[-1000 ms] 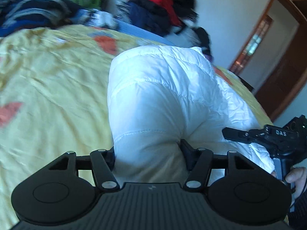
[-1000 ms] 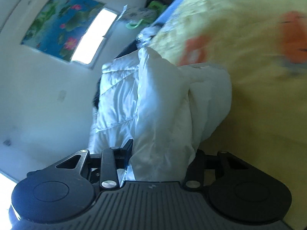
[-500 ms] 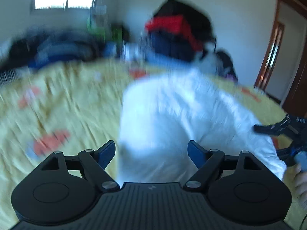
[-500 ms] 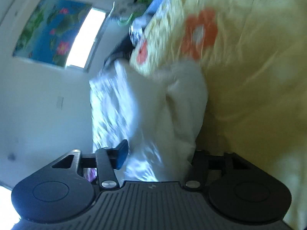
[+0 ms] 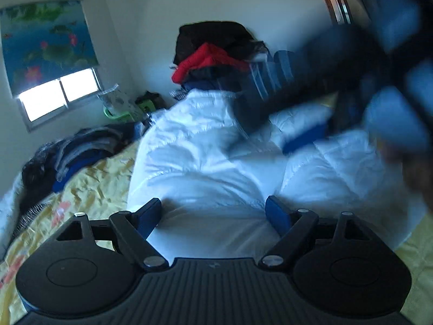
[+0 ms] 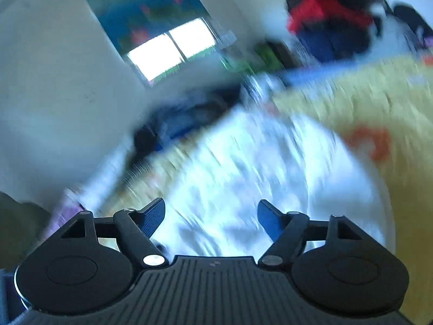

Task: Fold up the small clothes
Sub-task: 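Open both grippers and release the folded jacket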

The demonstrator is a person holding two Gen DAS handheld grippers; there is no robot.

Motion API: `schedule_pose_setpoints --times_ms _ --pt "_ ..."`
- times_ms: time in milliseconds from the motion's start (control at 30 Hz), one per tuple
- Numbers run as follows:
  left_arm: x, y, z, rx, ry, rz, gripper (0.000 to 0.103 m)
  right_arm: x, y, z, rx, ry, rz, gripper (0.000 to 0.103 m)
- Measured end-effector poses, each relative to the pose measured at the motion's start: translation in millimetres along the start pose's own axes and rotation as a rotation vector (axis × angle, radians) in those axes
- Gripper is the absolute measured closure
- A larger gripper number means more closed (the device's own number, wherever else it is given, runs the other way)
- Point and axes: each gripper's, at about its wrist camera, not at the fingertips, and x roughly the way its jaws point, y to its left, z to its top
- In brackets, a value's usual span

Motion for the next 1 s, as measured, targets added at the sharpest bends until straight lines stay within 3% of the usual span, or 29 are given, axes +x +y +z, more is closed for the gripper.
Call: schedule_pose_setpoints --times_ms 33,167,333,433,467,533,600,833,1000 --pt "1.3 4.4 -1.5 -0.012 0.013 -0.028 0.019 4.6 -9.3 -9.8 0.023 0.024 -0.017 0.041" --pt "10.2 14.0 -8.6 -0.035 0.029 -0.082 0.018 -2.5 -27.1 -30.8 0.039 0.0 0.027 0.044" --pt "9.6 7.1 -5.2 -0.044 0.022 -0.033 0.013 10.8 -17.3 -26.4 0.051 0.01 0.021 0.044" --pt "-31.0 9.1 2.2 -0.097 -0.019 -0.005 0.014 -6.4 -10.2 -15.9 0.113 -0.036 -0.005 0.037" --pt "-47.2 10.6 2.2 -0.13 -0.039 -0.003 0.013 -22.5 -5.6 -19.3 0.09 -0.068 -0.002 0.034" --pt "-74.0 10.5 -1.5 -0.191 -0.046 -0.009 0.012 -55.1 6.0 -33.3 0.023 -0.129 -0.015 0.018" --pt "-92.2 6.3 -11.8 -0.227 -0.039 0.001 0.012 -76.8 15.0 -53.6 -0.039 -0.141 -0.05 0.012" --pt "-118.6 -4.2 -34.6 -0.228 0.061 0.025 0.012 -93.1 15.2 -114.6 -0.004 0.003 -0.129 0.014" --pt "-126.4 13.5 -35.0 -0.318 0.073 0.057 0.012 -105.5 32.3 -131.4 -0.033 -0.008 -0.206 0.013"
